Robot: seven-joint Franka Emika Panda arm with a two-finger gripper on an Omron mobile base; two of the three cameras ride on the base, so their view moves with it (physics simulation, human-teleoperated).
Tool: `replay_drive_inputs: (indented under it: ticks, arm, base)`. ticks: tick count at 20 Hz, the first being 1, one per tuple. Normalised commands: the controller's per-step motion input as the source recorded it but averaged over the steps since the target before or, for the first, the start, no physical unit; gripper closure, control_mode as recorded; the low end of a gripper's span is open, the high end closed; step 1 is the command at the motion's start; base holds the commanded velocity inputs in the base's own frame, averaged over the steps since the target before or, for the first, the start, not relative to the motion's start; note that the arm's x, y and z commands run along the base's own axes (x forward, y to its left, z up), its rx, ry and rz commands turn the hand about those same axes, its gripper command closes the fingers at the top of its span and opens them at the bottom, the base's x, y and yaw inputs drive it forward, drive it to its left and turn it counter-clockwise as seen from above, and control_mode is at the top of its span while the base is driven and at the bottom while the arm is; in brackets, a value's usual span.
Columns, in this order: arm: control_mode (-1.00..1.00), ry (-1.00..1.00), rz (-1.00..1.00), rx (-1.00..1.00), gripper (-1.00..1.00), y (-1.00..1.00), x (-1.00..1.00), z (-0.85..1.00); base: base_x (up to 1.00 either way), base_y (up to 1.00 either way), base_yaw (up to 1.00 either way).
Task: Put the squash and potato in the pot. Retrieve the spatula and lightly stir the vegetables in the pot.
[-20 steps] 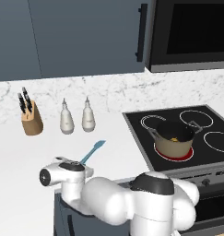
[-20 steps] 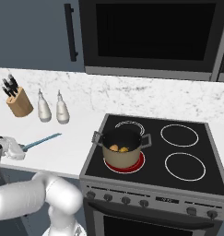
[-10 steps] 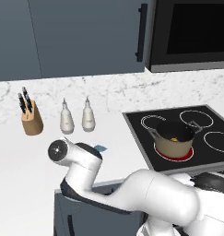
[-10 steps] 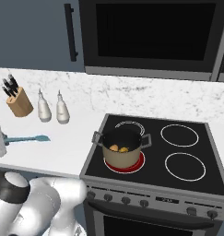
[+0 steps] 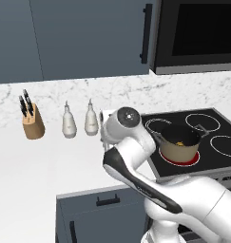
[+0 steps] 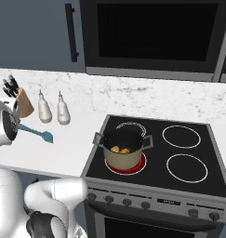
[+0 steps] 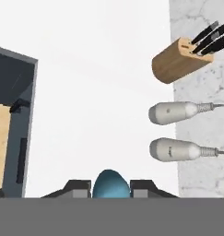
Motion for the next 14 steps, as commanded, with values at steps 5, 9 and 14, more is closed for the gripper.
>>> replay_drive_inputs:
  ticks: [5, 9, 14]
  arm:
    - [-1.0, 0.02, -0.5, 0.65, 1.0, -0.72, -0.01, 0.72]
    - [-1.0, 0.0, -0.54, 0.55, 1.0, -0.72, 0.0, 0.59]
    - [-1.0, 0.0, -0.56, 0.51, 1.0, -0.69, -0.04, 0.45]
  base:
    - [0.0, 0.0, 0.0]
    - [0.0, 0.0, 0.0]
    - [0.0, 0.0, 0.0]
